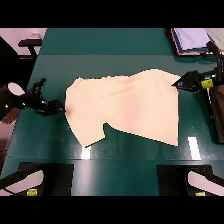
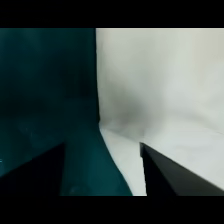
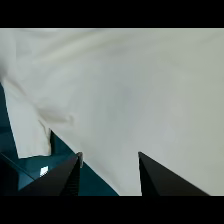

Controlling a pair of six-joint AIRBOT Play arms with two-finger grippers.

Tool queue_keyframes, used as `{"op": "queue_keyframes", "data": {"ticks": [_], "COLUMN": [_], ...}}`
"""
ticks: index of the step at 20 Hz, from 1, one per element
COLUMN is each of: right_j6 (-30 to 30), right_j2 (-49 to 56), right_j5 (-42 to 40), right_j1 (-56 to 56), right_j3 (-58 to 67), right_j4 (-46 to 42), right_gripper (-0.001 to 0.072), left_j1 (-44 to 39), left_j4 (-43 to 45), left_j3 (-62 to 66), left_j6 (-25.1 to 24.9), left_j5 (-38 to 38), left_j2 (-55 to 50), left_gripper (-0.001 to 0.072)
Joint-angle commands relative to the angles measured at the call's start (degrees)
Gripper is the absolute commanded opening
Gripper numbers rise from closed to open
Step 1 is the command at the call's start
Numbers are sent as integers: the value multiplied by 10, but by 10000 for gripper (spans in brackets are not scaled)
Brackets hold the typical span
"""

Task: Fold the shirts.

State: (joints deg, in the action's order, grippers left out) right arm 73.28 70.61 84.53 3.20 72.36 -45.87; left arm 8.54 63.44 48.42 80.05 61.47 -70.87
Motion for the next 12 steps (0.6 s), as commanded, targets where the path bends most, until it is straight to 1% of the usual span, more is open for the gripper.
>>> {"op": "queue_keyframes", "data": {"ticks": [1, 6, 7, 8, 9, 10, 12], "right_j6": [-5, -5, -5, -5, -5, -5, 1], "right_j2": [-53, -78, -81, -84, -86, -86, -86], "right_j5": [-22, -27, -26, -23, -17, -8, 23], "right_j1": [-16, -19, -14, -8, 0, 10, 40], "right_j3": [-57, -64, -64, -64, -64, -64, -64], "right_j4": [13, 13, 12, 12, 11, 5, -49], "right_gripper": [411, 411, 411, 411, 411, 411, 411], "left_j1": [3, 3, 3, 3, 3, 3, 3], "left_j4": [-57, -136, -144, -146, -146, -147, -145], "left_j3": [-53, -71, -71, -71, -71, -71, -69], "left_j6": [-29, -56, -56, -55, -55, -55, -55], "left_j5": [-54, -72, -72, -70, -69, -66, -58], "left_j2": [0, -4, -4, -3, -2, -2, 6], "left_gripper": [536, 535, 484, 309, 181, 19, 20]}}
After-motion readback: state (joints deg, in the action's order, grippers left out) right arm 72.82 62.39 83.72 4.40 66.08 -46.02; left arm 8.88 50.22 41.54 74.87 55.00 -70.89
